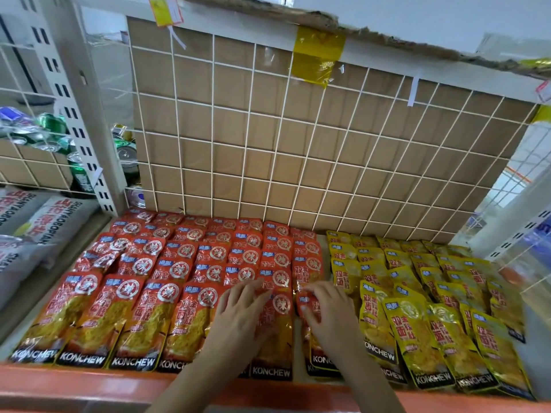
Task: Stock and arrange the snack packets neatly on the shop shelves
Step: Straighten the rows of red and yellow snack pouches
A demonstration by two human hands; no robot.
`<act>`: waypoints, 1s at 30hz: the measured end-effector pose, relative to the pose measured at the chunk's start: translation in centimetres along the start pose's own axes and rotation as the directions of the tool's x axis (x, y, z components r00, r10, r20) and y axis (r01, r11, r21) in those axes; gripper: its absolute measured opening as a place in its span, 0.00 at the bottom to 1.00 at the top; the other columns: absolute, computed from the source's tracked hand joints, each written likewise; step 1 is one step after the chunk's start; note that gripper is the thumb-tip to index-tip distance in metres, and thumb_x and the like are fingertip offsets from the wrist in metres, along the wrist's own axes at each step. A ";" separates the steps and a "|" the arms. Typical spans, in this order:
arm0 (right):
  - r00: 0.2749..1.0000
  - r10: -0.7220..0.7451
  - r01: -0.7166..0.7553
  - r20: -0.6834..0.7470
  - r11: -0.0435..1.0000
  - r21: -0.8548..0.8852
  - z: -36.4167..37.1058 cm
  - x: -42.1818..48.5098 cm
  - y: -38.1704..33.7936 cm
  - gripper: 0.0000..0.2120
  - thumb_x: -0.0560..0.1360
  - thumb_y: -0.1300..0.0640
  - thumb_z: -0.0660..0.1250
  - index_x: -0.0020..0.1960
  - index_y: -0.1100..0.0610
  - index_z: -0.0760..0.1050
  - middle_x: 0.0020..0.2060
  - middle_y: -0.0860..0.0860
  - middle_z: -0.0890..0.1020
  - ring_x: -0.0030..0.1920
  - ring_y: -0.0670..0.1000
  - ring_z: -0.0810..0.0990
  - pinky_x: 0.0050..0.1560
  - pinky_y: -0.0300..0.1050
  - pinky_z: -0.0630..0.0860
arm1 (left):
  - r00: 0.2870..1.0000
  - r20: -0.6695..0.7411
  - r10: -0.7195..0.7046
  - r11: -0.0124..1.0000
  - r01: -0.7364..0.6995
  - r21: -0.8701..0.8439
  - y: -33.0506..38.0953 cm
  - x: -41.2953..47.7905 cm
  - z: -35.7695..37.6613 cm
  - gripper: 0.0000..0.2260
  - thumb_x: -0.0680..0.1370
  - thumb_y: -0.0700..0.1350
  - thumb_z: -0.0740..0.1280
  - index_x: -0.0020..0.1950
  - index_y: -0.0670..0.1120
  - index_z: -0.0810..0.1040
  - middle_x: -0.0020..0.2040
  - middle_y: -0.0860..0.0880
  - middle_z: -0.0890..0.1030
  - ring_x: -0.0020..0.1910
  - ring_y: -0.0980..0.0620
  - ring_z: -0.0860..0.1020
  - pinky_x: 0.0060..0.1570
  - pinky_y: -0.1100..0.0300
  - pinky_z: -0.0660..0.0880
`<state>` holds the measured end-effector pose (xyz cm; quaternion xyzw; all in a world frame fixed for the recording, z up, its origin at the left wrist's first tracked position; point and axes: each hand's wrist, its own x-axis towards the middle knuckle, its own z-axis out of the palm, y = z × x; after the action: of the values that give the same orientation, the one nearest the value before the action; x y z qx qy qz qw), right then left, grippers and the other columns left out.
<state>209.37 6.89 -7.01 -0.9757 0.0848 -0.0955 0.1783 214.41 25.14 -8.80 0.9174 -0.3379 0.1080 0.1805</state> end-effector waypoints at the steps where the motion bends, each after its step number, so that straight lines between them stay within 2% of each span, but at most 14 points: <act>1: 1.000 0.002 -0.002 0.002 1.000 -0.006 0.1 0.0 0.0 0.17 0.78 0.48 0.60 0.66 0.48 0.68 0.63 0.43 0.69 0.66 0.44 0.64 0.67 0.42 0.58 | 0.998 0.001 0.055 0.998 -0.055 0.017 0.0 -0.5 0.1 0.25 0.69 0.61 0.69 0.63 0.54 0.74 0.63 0.54 0.76 0.65 0.53 0.65 0.64 0.52 0.69; 4: 1.000 0.001 -0.001 -0.015 1.000 -0.008 0.4 -0.1 0.1 0.17 0.78 0.49 0.59 0.66 0.49 0.68 0.63 0.43 0.69 0.66 0.44 0.64 0.67 0.42 0.59 | 0.985 0.046 0.163 0.982 -0.167 0.088 -0.1 -1.9 0.9 0.25 0.75 0.62 0.55 0.67 0.52 0.69 0.68 0.51 0.72 0.69 0.52 0.63 0.66 0.50 0.57; 8: 0.999 -0.014 0.014 -0.046 1.000 -0.006 0.9 -0.1 0.4 0.15 0.78 0.51 0.59 0.64 0.50 0.71 0.61 0.46 0.72 0.64 0.47 0.68 0.64 0.44 0.63 | 0.978 0.133 0.163 0.969 -0.184 0.166 -0.1 -2.2 1.3 0.31 0.77 0.68 0.47 0.71 0.50 0.65 0.70 0.48 0.69 0.70 0.51 0.62 0.65 0.49 0.54; 11: 0.995 -0.027 0.025 -0.095 1.000 -0.015 1.1 -0.1 0.6 0.15 0.77 0.51 0.59 0.61 0.51 0.74 0.58 0.47 0.75 0.61 0.49 0.72 0.61 0.46 0.68 | 0.971 0.194 0.140 0.974 -0.170 0.151 0.0 -2.0 1.3 0.34 0.77 0.69 0.46 0.74 0.49 0.63 0.70 0.47 0.70 0.70 0.49 0.62 0.65 0.49 0.54; 15: 0.998 -0.022 0.021 -0.067 1.000 -0.020 1.2 0.0 0.7 0.15 0.77 0.52 0.61 0.63 0.51 0.73 0.61 0.47 0.73 0.63 0.49 0.69 0.64 0.46 0.66 | 0.965 0.248 0.088 0.982 -0.126 0.142 0.3 -1.9 1.5 0.35 0.76 0.71 0.46 0.77 0.51 0.55 0.69 0.47 0.71 0.69 0.49 0.66 0.67 0.49 0.50; 18: 0.999 -0.018 0.017 -0.045 1.000 -0.020 1.1 0.0 0.6 0.15 0.78 0.51 0.59 0.64 0.50 0.71 0.62 0.46 0.72 0.64 0.47 0.68 0.65 0.44 0.64 | 0.957 0.282 0.072 0.981 -0.119 0.152 0.4 -1.7 1.0 0.34 0.75 0.72 0.45 0.72 0.52 0.65 0.67 0.49 0.74 0.66 0.50 0.71 0.67 0.51 0.49; 20: 0.999 -0.012 0.012 -0.042 1.000 -0.006 0.9 0.0 0.4 0.16 0.79 0.51 0.58 0.66 0.50 0.70 0.64 0.46 0.71 0.66 0.47 0.67 0.67 0.44 0.62 | 0.960 0.270 0.074 0.981 -0.119 0.154 0.3 -1.7 1.0 0.34 0.75 0.72 0.46 0.69 0.52 0.70 0.67 0.50 0.74 0.67 0.52 0.68 0.67 0.51 0.49; 22: 0.999 -0.021 0.022 -0.045 1.000 0.012 0.4 0.3 0.1 0.18 0.79 0.52 0.57 0.69 0.51 0.67 0.67 0.45 0.69 0.68 0.46 0.65 0.68 0.42 0.59 | 0.969 0.231 0.085 0.979 -0.124 0.161 0.2 -1.8 1.1 0.30 0.78 0.68 0.46 0.70 0.52 0.70 0.68 0.51 0.73 0.68 0.53 0.64 0.68 0.52 0.48; 27: 0.984 -0.133 0.123 0.119 0.989 0.088 -0.7 3.2 -1.6 0.22 0.81 0.56 0.53 0.74 0.51 0.57 0.72 0.45 0.63 0.72 0.44 0.58 0.71 0.39 0.53 | 0.980 0.184 0.078 0.977 -0.112 0.182 0.1 -1.9 1.2 0.28 0.79 0.63 0.43 0.72 0.51 0.65 0.69 0.51 0.71 0.70 0.53 0.62 0.68 0.52 0.49; 30: 0.966 -0.167 0.152 0.198 0.985 0.085 -0.5 4.3 -2.1 0.23 0.81 0.56 0.54 0.75 0.51 0.56 0.73 0.46 0.63 0.72 0.44 0.59 0.73 0.44 0.55 | 0.982 0.173 0.082 0.977 -0.113 0.180 0.1 -1.9 1.3 0.28 0.79 0.63 0.43 0.72 0.51 0.65 0.69 0.51 0.71 0.70 0.53 0.62 0.67 0.52 0.50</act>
<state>213.69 7.76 -5.13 -0.9772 -0.0162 -0.0116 0.2116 213.02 25.67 -10.59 0.9184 -0.3846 0.0722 0.0586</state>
